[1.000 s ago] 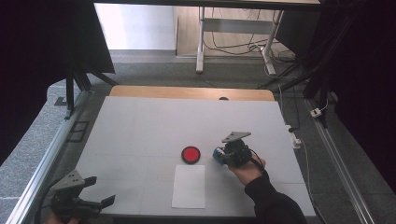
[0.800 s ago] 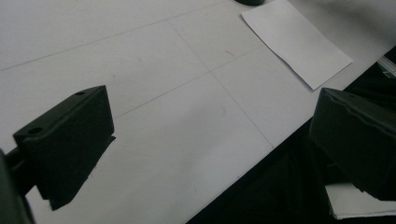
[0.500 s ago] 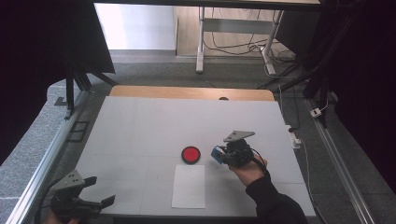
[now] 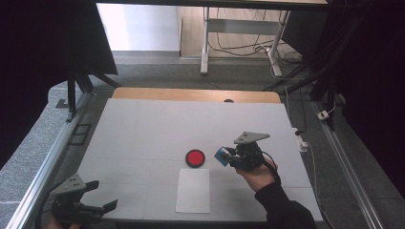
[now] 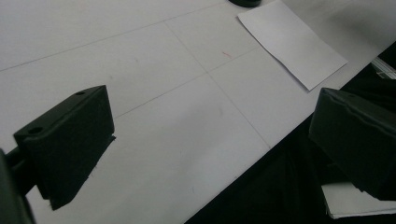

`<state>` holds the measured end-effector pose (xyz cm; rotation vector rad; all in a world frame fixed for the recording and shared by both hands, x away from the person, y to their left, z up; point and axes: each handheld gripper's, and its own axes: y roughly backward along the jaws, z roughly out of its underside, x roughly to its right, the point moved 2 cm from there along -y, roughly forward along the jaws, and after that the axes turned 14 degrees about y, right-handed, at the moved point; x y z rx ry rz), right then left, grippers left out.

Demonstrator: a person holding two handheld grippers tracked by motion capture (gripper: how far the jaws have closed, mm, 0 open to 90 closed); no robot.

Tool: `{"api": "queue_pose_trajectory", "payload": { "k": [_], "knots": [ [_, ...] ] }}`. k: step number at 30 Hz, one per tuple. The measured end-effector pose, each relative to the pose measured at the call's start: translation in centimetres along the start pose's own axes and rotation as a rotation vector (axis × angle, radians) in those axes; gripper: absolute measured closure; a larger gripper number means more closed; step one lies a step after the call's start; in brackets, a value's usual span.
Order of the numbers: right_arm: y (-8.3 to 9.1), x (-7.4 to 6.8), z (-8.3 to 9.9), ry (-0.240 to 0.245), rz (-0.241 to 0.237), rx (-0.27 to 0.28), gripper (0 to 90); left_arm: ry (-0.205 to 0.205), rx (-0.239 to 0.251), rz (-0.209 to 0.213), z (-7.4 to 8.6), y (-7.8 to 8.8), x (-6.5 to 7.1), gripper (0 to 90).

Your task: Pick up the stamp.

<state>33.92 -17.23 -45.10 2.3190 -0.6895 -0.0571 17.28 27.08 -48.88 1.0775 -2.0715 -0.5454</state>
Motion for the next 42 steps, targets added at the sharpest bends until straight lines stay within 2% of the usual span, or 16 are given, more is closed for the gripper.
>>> {"api": "queue_pose_trajectory", "payload": {
  "k": [12, 32, 39, 42],
  "knots": [
    [1.2, -0.6, -0.9, -0.017, -0.045, 0.064, 71.0, 0.005, 0.003, 0.007, 0.0, 0.0, 0.0, 0.0],
    [2.3, -2.1, -2.3, -0.019, -0.132, 0.152, 71.0, -0.014, 0.018, 0.023, -0.1, 0.1, 0.3, 0.0],
    [2.4, -2.9, -3.0, -0.008, -0.166, 0.173, 71.0, -0.022, 0.034, 0.06, -0.5, 0.1, 0.5, 0.0],
    [2.4, -3.3, -3.2, 0.002, -0.179, 0.177, 70.9, -0.032, 0.032, 0.098, -0.8, -0.1, 0.7, 0.0]
  ]
}}
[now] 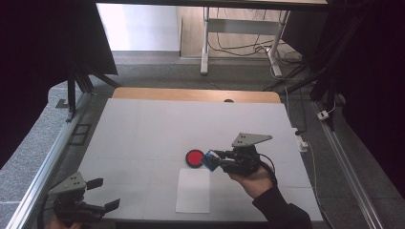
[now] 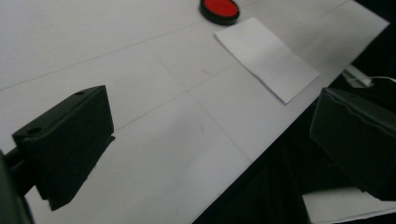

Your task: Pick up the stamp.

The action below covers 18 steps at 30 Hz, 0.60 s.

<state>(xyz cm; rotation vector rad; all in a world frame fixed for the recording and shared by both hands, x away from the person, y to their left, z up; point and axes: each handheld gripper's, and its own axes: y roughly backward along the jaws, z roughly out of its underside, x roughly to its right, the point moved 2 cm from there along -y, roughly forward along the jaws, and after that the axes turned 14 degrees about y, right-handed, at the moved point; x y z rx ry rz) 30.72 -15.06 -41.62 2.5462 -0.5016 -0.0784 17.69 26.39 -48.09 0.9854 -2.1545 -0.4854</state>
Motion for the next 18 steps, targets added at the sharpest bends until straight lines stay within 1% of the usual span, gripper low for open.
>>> {"api": "queue_pose_trajectory", "payload": {
  "k": [2, 4, 6, 9, 12, 14, 15, 18],
  "knots": [
    [-0.1, -0.2, -0.1, 0.005, -0.008, 0.003, 70.9, -0.011, 0.001, 0.027, -0.3, -0.3, 0.2, 0.0],
    [-0.2, -0.4, -0.2, 0.009, -0.016, 0.003, 70.9, -0.029, 0.01, 0.069, -0.7, -0.9, 0.4, 0.0],
    [-0.4, -0.7, -0.4, 0.017, -0.031, 0.007, 70.9, -0.053, 0.006, 0.111, -1.1, -1.7, 0.7, 0.0],
    [-0.4, -0.8, -0.5, 0.025, -0.036, 0.008, 70.9, -0.086, -0.008, 0.175, -1.8, -3.2, 1.3, 0.0],
    [-0.5, -1.1, -0.6, 0.033, -0.047, 0.011, 70.9, -0.112, -0.013, 0.192, -2.5, -4.2, 1.8, 0.0],
    [-0.4, -1.3, -0.7, 0.041, -0.053, 0.011, 70.9, -0.142, -0.013, 0.2, -3.0, -4.9, 2.2, 0.0],
    [-0.4, -1.4, -0.8, 0.045, -0.056, 0.011, 70.9, -0.15, -0.014, 0.204, -3.2, -5.1, 2.3, 0.0],
    [-0.5, -1.7, -0.9, 0.052, -0.072, 0.016, 70.9, -0.176, -0.023, 0.229, -3.9, -6.1, 2.9, 0.0]
  ]
}}
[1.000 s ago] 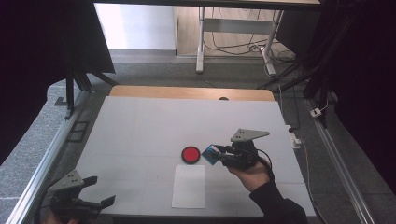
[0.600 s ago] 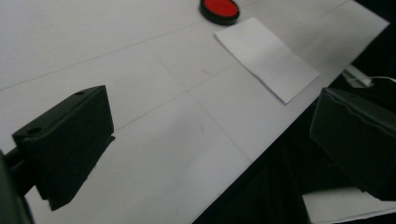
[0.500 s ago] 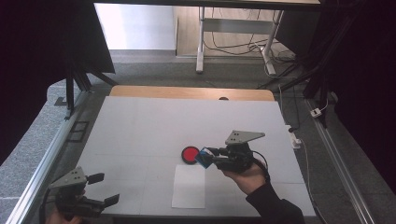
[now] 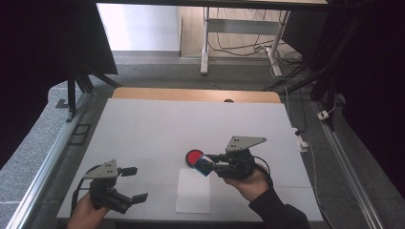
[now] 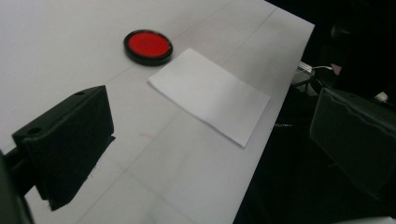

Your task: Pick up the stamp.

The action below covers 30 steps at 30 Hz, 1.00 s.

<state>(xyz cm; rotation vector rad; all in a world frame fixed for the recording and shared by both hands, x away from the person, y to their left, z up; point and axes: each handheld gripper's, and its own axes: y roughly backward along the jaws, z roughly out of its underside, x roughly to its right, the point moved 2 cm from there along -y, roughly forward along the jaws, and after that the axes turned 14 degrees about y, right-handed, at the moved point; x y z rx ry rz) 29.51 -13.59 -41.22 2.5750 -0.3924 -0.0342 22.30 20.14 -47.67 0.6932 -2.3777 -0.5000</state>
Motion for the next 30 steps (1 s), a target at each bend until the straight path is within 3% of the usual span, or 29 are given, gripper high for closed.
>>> {"api": "queue_pose_trajectory", "payload": {
  "k": [10, 30],
  "knots": [
    [-0.3, -0.6, -0.3, 0.015, -0.022, -0.001, 70.9, -0.085, -0.055, 0.052, -2.2, -3.2, 0.8, 0.0],
    [-0.9, -1.4, -0.5, 0.021, -0.054, -0.003, 70.9, -0.117, -0.096, 0.09, -4.0, -6.2, 1.6, 0.0]
  ]
}}
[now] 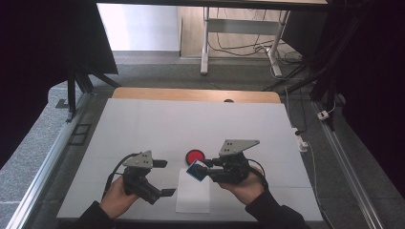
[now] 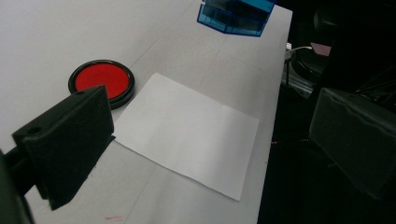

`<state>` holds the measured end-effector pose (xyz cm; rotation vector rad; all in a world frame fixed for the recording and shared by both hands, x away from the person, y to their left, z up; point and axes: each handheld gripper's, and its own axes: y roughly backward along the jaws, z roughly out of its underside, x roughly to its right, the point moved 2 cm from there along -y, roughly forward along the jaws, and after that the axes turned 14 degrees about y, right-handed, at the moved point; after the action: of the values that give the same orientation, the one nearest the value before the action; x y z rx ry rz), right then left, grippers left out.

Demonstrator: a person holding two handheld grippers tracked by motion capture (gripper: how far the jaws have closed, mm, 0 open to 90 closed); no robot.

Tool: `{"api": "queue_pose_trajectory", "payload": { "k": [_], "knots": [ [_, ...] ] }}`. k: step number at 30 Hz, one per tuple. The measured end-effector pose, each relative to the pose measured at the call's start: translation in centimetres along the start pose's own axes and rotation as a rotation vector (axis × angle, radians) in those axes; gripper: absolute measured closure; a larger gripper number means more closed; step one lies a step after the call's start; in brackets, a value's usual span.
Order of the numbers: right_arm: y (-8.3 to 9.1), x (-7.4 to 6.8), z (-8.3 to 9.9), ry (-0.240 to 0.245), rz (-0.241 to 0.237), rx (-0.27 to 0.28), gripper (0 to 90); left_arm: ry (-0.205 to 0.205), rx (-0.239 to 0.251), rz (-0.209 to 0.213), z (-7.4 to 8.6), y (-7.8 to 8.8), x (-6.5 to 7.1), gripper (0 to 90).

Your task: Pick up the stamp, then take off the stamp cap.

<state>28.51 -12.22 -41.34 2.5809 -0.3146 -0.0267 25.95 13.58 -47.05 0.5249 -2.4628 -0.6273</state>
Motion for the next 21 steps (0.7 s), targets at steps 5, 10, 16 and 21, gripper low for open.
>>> {"api": "queue_pose_trajectory", "payload": {
  "k": [5, 10, 16, 21],
  "knots": [
    [-0.2, -0.2, -0.1, 0.002, -0.007, -0.002, 70.9, -0.004, -0.01, 0.008, -0.2, -0.4, -0.1, 0.0],
    [-0.3, -0.4, -0.1, 0.007, -0.017, 0.0, 70.9, -0.009, -0.02, 0.021, -0.4, -0.9, -0.1, 0.0],
    [-0.5, -0.6, -0.2, 0.013, -0.027, -0.004, 70.9, -0.022, -0.039, 0.033, -0.7, -1.6, -0.1, 0.0],
    [-0.5, -0.7, -0.3, 0.014, -0.033, -0.003, 70.9, -0.042, -0.054, 0.049, -1.0, -2.1, 0.0, 0.0]
  ]
}}
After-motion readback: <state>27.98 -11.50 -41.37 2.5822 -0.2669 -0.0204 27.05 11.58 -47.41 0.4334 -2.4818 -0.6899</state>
